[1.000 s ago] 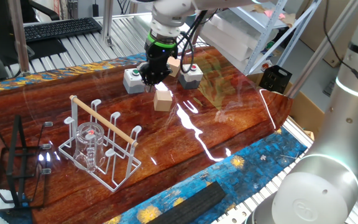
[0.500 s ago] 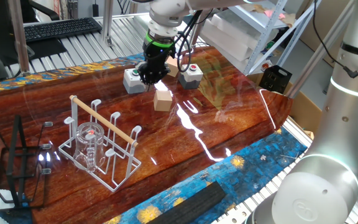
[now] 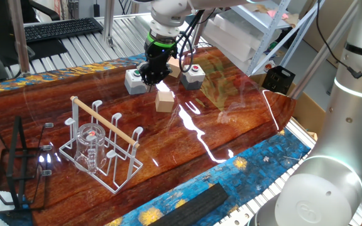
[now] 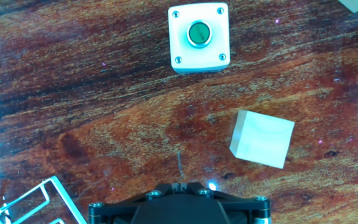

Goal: Take the cup off the cup rack

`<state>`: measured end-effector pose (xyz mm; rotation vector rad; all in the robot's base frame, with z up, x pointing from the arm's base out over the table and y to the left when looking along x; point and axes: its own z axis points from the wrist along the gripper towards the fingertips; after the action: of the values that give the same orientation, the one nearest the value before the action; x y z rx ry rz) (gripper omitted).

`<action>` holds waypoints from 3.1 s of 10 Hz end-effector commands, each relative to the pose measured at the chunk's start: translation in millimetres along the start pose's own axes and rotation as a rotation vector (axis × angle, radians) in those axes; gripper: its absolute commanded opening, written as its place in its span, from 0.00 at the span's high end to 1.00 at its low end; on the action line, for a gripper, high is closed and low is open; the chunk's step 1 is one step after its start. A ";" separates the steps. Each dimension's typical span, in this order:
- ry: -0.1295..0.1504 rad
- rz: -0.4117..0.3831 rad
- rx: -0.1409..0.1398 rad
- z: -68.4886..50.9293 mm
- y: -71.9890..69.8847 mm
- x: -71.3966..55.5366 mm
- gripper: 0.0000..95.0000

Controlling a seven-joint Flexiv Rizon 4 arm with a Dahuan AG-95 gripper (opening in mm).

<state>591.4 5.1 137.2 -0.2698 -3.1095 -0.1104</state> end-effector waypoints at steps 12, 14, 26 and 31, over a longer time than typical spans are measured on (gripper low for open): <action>-0.019 -0.075 0.036 -0.1 -0.2 0.7 1.00; -0.032 -0.098 0.040 -0.1 -0.2 0.7 1.00; -0.029 -0.131 0.032 -0.1 -0.2 0.7 1.00; -0.030 -0.107 0.018 0.9 -0.7 -3.3 1.00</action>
<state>593.8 2.9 136.9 -0.1068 -3.1565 -0.0786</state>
